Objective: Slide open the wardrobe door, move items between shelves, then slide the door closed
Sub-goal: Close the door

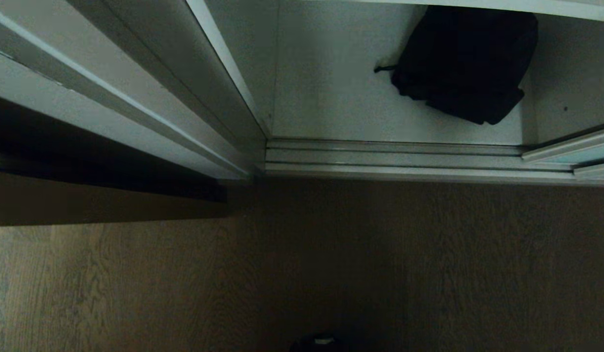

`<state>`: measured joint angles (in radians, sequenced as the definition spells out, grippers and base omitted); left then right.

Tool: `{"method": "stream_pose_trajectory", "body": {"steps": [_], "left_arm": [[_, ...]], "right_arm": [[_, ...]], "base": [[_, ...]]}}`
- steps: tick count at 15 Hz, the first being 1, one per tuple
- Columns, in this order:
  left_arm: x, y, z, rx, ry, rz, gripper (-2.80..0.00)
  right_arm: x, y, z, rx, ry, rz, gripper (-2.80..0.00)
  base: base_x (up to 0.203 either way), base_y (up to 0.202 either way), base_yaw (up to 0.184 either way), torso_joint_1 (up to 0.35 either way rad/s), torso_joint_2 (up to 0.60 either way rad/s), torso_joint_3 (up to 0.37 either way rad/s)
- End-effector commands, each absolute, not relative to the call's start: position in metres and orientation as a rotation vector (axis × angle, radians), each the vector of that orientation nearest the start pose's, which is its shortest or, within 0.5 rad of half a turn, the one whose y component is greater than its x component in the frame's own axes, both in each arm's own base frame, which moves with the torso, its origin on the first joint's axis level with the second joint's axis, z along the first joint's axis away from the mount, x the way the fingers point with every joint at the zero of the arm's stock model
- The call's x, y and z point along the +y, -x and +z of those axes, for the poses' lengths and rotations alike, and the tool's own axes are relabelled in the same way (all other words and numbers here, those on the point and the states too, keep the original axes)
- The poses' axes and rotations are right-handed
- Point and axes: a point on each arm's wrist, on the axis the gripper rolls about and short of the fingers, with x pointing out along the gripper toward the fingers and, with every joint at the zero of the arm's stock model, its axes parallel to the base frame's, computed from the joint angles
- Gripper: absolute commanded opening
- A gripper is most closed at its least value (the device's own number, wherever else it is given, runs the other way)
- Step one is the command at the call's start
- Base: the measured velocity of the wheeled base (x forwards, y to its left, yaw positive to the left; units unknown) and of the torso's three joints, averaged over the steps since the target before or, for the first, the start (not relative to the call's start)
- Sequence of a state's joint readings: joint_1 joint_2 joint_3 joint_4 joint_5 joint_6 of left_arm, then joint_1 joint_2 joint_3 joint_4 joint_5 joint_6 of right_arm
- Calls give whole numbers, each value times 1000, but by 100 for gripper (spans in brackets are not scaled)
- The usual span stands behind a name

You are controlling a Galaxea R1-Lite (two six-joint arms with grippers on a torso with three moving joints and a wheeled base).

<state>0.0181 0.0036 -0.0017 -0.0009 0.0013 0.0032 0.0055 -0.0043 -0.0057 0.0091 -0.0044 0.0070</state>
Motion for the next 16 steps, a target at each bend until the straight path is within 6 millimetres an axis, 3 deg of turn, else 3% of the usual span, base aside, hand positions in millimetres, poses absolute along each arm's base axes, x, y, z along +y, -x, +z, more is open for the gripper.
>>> {"method": "stream_pose_trajectory", "body": {"steps": [1,16], "left_arm": [[0,23,76,2,-3,20,-280],[0,23,76,0,-2,20,-280]], "right_arm": [[0,23,76,2,-8,2,-280],[0,23,76,2,-6,2,-280]], "base": [[-1,-91,9,2,0,2],[0,-194,2,2,3,2]]}}
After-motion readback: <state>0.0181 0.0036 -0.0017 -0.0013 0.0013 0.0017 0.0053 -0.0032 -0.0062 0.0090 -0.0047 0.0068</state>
